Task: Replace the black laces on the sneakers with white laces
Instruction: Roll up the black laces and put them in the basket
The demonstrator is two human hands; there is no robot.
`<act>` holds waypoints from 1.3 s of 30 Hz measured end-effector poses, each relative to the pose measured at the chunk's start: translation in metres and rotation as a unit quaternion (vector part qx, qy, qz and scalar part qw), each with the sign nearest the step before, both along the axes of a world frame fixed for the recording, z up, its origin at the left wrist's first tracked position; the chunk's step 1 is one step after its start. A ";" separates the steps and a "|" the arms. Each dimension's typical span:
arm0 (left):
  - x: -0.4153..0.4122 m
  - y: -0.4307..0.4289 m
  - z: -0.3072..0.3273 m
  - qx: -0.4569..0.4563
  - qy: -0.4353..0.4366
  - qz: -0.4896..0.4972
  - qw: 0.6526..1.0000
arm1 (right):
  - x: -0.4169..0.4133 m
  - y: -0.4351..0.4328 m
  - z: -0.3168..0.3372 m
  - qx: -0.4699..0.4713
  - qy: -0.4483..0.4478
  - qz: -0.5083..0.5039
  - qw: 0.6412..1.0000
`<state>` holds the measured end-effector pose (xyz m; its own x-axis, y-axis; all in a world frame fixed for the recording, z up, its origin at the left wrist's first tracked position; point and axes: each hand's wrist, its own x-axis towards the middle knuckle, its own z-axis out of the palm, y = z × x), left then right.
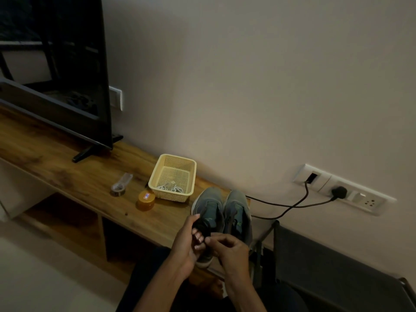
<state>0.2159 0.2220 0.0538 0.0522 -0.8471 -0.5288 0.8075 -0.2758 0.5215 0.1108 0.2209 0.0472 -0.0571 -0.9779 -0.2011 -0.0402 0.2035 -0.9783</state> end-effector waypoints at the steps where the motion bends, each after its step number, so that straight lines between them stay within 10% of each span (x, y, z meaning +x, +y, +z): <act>1: 0.000 0.000 -0.001 -0.001 -0.008 0.000 1.000 | 0.001 -0.001 -0.001 0.011 -0.017 -0.006 1.000; 25: 0.002 -0.010 -0.010 0.019 -0.169 0.048 0.984 | 0.032 0.011 0.014 0.004 0.010 0.093 0.996; 32: 0.002 -0.013 -0.022 -0.018 -0.348 0.051 0.936 | 0.034 0.005 0.012 -0.036 0.087 0.105 0.990; 39: 0.034 -0.063 -0.015 0.007 -0.247 0.124 0.961 | 0.042 -0.067 0.021 -0.028 0.068 0.076 0.994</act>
<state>0.2501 0.1592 0.0393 0.5003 -0.7685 -0.3988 0.5035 -0.1164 0.8561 0.1532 0.1543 0.0687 0.0693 -0.9868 -0.1465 -0.1998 0.1301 -0.9711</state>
